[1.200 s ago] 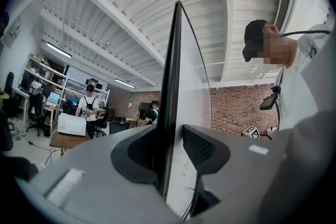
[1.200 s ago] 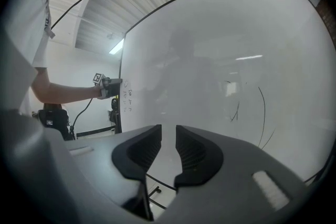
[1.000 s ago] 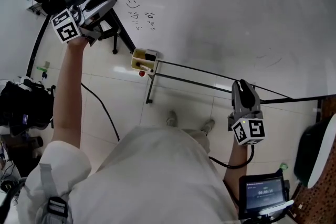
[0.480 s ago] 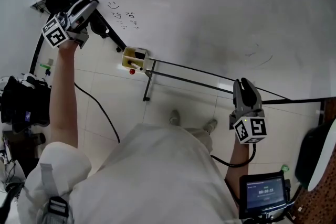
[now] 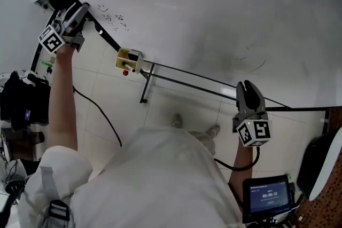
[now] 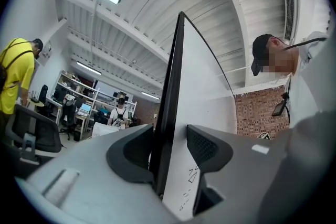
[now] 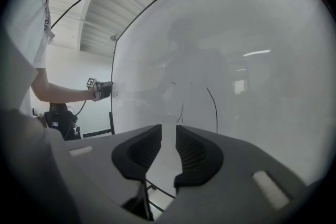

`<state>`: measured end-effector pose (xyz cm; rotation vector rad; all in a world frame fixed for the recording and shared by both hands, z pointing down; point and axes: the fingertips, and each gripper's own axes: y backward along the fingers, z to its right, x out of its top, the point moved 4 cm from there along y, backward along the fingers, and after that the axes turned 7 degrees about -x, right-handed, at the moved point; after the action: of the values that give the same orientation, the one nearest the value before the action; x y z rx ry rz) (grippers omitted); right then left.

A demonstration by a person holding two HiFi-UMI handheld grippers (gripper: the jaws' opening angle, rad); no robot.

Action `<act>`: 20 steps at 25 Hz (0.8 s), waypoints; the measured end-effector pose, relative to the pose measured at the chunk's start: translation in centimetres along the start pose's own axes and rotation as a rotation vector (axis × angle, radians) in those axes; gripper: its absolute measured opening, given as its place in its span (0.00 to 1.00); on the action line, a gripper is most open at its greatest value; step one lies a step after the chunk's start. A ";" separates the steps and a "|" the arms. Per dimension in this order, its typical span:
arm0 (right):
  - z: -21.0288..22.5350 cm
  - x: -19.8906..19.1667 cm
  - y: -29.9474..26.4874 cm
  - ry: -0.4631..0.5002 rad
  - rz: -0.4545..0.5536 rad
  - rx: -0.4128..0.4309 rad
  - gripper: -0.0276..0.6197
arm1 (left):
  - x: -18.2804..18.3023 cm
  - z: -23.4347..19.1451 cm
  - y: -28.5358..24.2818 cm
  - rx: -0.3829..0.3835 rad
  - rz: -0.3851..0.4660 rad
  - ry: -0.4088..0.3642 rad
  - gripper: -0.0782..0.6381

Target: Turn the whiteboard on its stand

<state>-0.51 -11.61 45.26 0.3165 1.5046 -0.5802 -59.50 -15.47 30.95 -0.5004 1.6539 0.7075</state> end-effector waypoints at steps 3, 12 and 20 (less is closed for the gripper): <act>1.0 0.0 0.0 -0.001 -0.001 0.008 0.16 | 0.0 0.1 0.1 0.044 0.006 -0.009 0.42; 3.1 0.2 0.7 -0.005 -0.005 0.041 0.16 | 1.7 1.8 1.1 0.276 0.010 -0.087 0.32; 2.7 -0.3 1.2 -0.003 -0.007 0.066 0.16 | 4.5 8.6 4.6 0.416 0.106 -0.198 0.25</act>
<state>2.36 -12.04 45.56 0.3609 1.4864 -0.6367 -57.27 -5.97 26.46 -0.0439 1.5911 0.4529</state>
